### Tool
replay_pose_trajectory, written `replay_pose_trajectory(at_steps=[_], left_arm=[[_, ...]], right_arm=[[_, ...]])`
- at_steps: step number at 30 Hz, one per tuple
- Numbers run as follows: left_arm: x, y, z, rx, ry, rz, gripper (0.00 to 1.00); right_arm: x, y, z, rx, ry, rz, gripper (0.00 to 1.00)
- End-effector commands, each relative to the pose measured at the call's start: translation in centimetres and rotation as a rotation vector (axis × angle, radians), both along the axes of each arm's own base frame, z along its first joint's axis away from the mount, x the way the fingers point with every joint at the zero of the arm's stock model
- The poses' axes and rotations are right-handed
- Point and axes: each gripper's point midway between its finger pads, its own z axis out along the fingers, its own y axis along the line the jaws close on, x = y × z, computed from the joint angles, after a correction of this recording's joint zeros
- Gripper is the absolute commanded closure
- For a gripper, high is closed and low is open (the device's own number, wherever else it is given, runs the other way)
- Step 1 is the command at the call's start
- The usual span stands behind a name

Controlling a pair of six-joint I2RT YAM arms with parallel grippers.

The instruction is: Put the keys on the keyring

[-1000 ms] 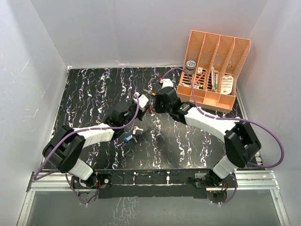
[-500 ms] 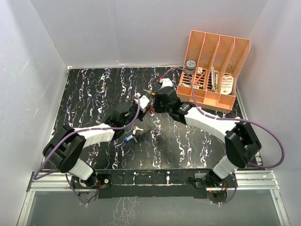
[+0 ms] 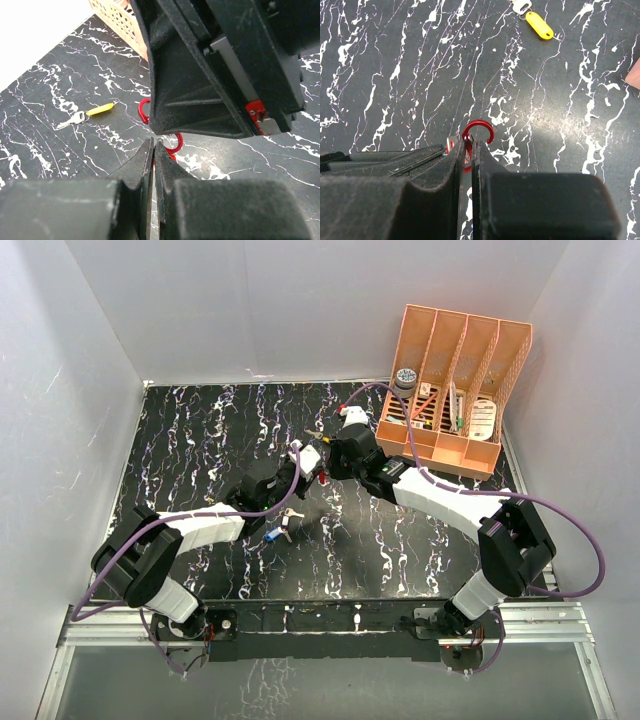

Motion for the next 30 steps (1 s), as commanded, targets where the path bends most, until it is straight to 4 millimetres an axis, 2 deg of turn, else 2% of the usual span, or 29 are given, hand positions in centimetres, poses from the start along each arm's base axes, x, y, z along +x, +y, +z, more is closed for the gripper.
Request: replay_pose_trajectory(at_steps=[1, 18, 20, 21, 22, 24, 27, 30], left_arm=[[-0.4, -1.0, 2.5, -0.029, -0.06, -0.043, 1.0], [-1.1, -1.2, 2.5, -0.026, -0.041, -0.05, 1.0], [-1.0, -1.1, 2.4, -0.027, -0.032, -0.036, 0.89], [-0.9, -1.0, 2.4, -0.029, -0.028, -0.027, 0.77], [-0.9, -0.9, 2.5, -0.032, -0.025, -0.021, 0.69], [-1.1, -0.7, 2.5, -0.037, -0.027, -0.016, 0.6], [-1.3, -0.2, 3.0, -0.062, -0.045, -0.001, 0.5], [-1.2, 0.6, 3.9, -0.096, -0.049, 0.048, 0.48]], right_arm=[[0.9, 0.7, 4.5, 0.077, -0.092, -0.012, 1.0], [1.1, 0.3, 4.6, 0.087, -0.108, -0.049, 1.0], [1.1, 0.0, 4.6, 0.092, -0.114, -0.062, 1.0], [1.1, -0.1, 4.8, 0.098, -0.12, -0.07, 1.0], [1.1, -0.3, 4.9, 0.104, -0.126, -0.079, 1.0], [1.1, -0.6, 5.0, 0.115, -0.14, -0.094, 1.0], [1.1, -1.1, 5.3, 0.13, -0.162, -0.119, 1.0], [1.1, -1.5, 5.6, 0.133, -0.174, -0.137, 1.0]])
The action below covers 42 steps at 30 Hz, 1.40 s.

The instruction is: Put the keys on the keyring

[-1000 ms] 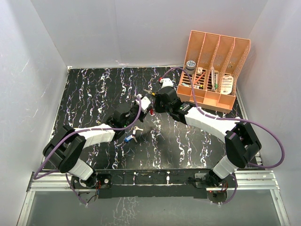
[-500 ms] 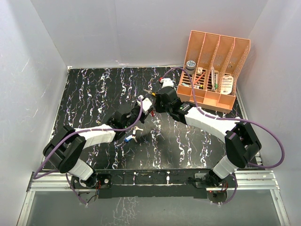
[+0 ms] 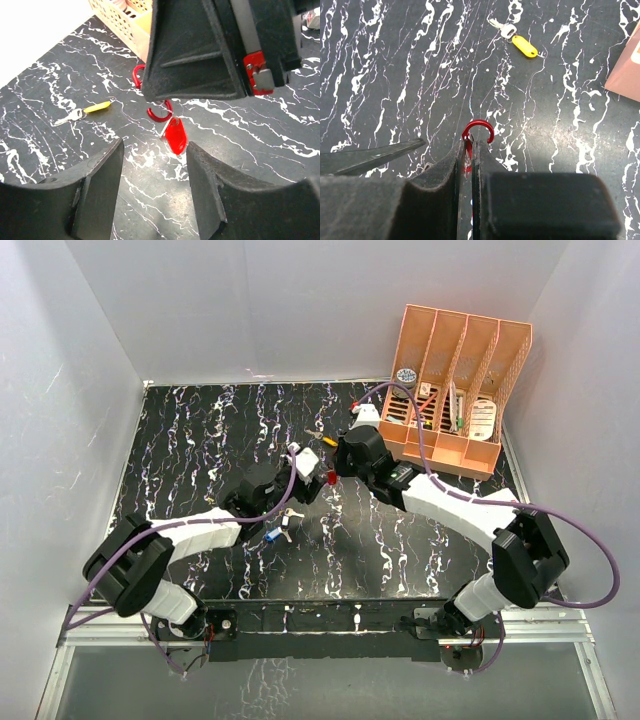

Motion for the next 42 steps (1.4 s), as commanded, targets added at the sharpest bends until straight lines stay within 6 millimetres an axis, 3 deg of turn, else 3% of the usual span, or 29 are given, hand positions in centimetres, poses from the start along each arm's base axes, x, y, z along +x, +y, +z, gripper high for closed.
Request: replay_pose_trajectory(at_steps=[1, 6, 10, 14, 19, 30, 35, 38, 42], left_arm=[[0.3, 1.1, 3.9, -0.105, -0.059, 0.08, 0.47], [1.5, 3.4, 4.0, -0.134, 0.024, 0.265, 0.43], [1.4, 5.0, 1.7, -0.138, 0.208, 0.403, 0.49], [0.0, 5.7, -0.4, -0.182, 0.391, 0.479, 0.54], [-1.5, 6.9, -2.4, -0.21, 0.502, 0.527, 0.54], [-3.6, 8.1, -7.3, -0.272, 0.722, 0.536, 0.51], [-1.9, 9.4, -7.1, -0.338, 0.767, 0.562, 0.41], [0.5, 9.4, -5.6, -0.348, 0.734, 0.586, 0.25], [4.2, 7.7, -4.7, -0.32, 0.727, 0.583, 0.1]], right_arm=[[0.7, -0.2, 3.6, 0.08, -0.108, -0.051, 1.0], [0.5, -0.5, 3.9, 0.076, -0.115, -0.049, 1.0], [0.3, -0.6, 3.8, 0.059, -0.11, -0.036, 1.0], [-0.1, -0.4, 2.8, 0.012, -0.078, 0.001, 1.0], [-0.7, -0.1, 1.6, -0.004, -0.041, 0.044, 1.0], [-1.0, -0.1, 1.7, -0.005, -0.042, 0.051, 1.0], [-0.9, -0.3, 1.6, -0.012, -0.041, 0.041, 1.0], [-0.7, -0.5, 1.7, -0.013, -0.048, 0.025, 1.0], [-0.3, -1.6, 1.9, -0.037, -0.057, -0.028, 1.0]])
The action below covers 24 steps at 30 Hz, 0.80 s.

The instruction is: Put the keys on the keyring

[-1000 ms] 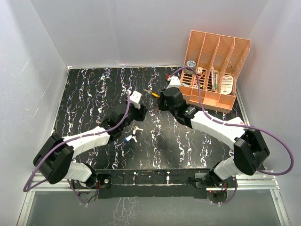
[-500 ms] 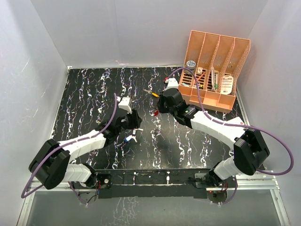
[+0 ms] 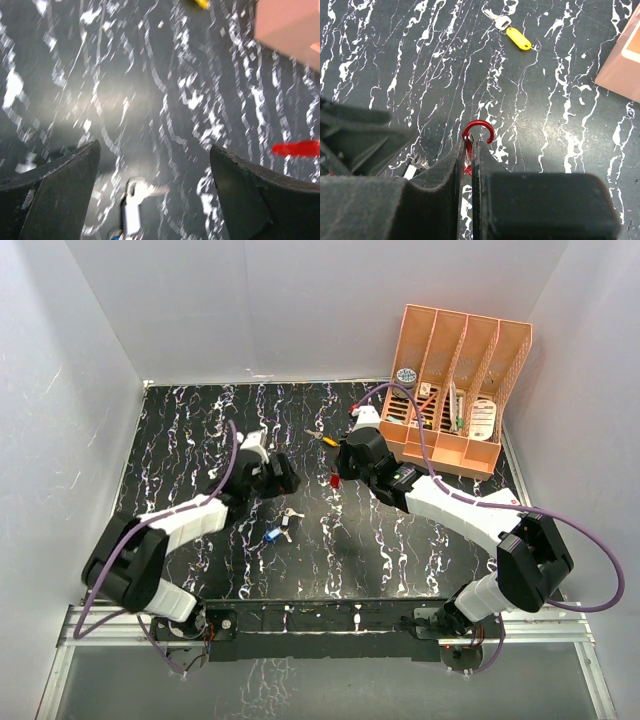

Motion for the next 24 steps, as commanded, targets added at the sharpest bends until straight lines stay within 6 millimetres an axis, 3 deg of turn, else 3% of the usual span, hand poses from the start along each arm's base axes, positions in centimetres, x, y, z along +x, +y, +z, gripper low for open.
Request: replay_pose_trajectory(at_steps=[1, 5, 7, 12, 24], left_arm=[[4.6, -2.9, 3.0, -0.037, -0.04, -0.036, 0.09], [8.1, -5.9, 2.2, -0.114, 0.027, -0.061, 0.08], [9.4, -7.1, 0.9, -0.156, 0.06, -0.061, 0.08], [12.5, -9.2, -0.7, -0.227, 0.088, -0.039, 0.1], [15.7, -11.7, -1.9, -0.321, 0.076, -0.046, 0.17]], right_arm=[[0.7, -1.1, 2.0, 0.003, -0.06, -0.064, 1.0], [1.0, -2.4, 2.4, -0.008, -0.07, -0.107, 1.0], [1.0, -3.1, 2.7, -0.021, -0.077, -0.124, 1.0], [0.9, -4.1, 3.7, -0.031, -0.102, -0.143, 1.0], [0.9, -5.4, 4.7, -0.027, -0.124, -0.167, 1.0]])
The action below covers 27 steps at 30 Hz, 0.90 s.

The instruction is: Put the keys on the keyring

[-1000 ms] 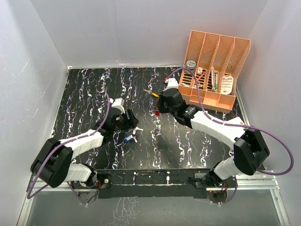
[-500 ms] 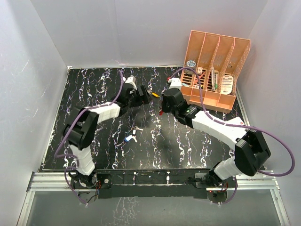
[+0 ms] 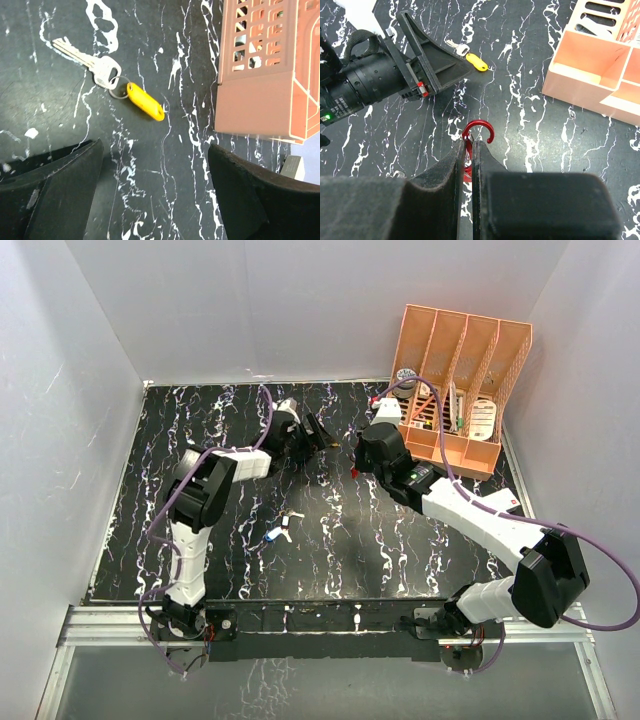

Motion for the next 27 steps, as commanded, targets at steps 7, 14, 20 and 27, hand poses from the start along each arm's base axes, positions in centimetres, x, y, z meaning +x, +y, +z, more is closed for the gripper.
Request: replay_pose_trajectory(at_steps=[7, 14, 20, 27], left_arm=[[1.2, -2.9, -0.7, -0.129, 0.044, -0.051, 0.24], [1.0, -3.5, -2.0, -0.123, 0.09, -0.055, 0.29], [1.0, -3.6, -3.3, -0.109, 0.127, -0.042, 0.38], [1.1, -3.3, -3.9, -0.092, 0.144, -0.023, 0.45]], right_arm=[[0.4, -1.1, 1.6, 0.021, -0.048, -0.03, 1.0], [0.6, -1.3, 1.6, 0.026, -0.049, -0.034, 1.0], [0.6, -1.6, 1.6, 0.029, -0.049, -0.036, 1.0], [0.7, -1.9, 1.7, 0.037, -0.052, -0.038, 1.0]])
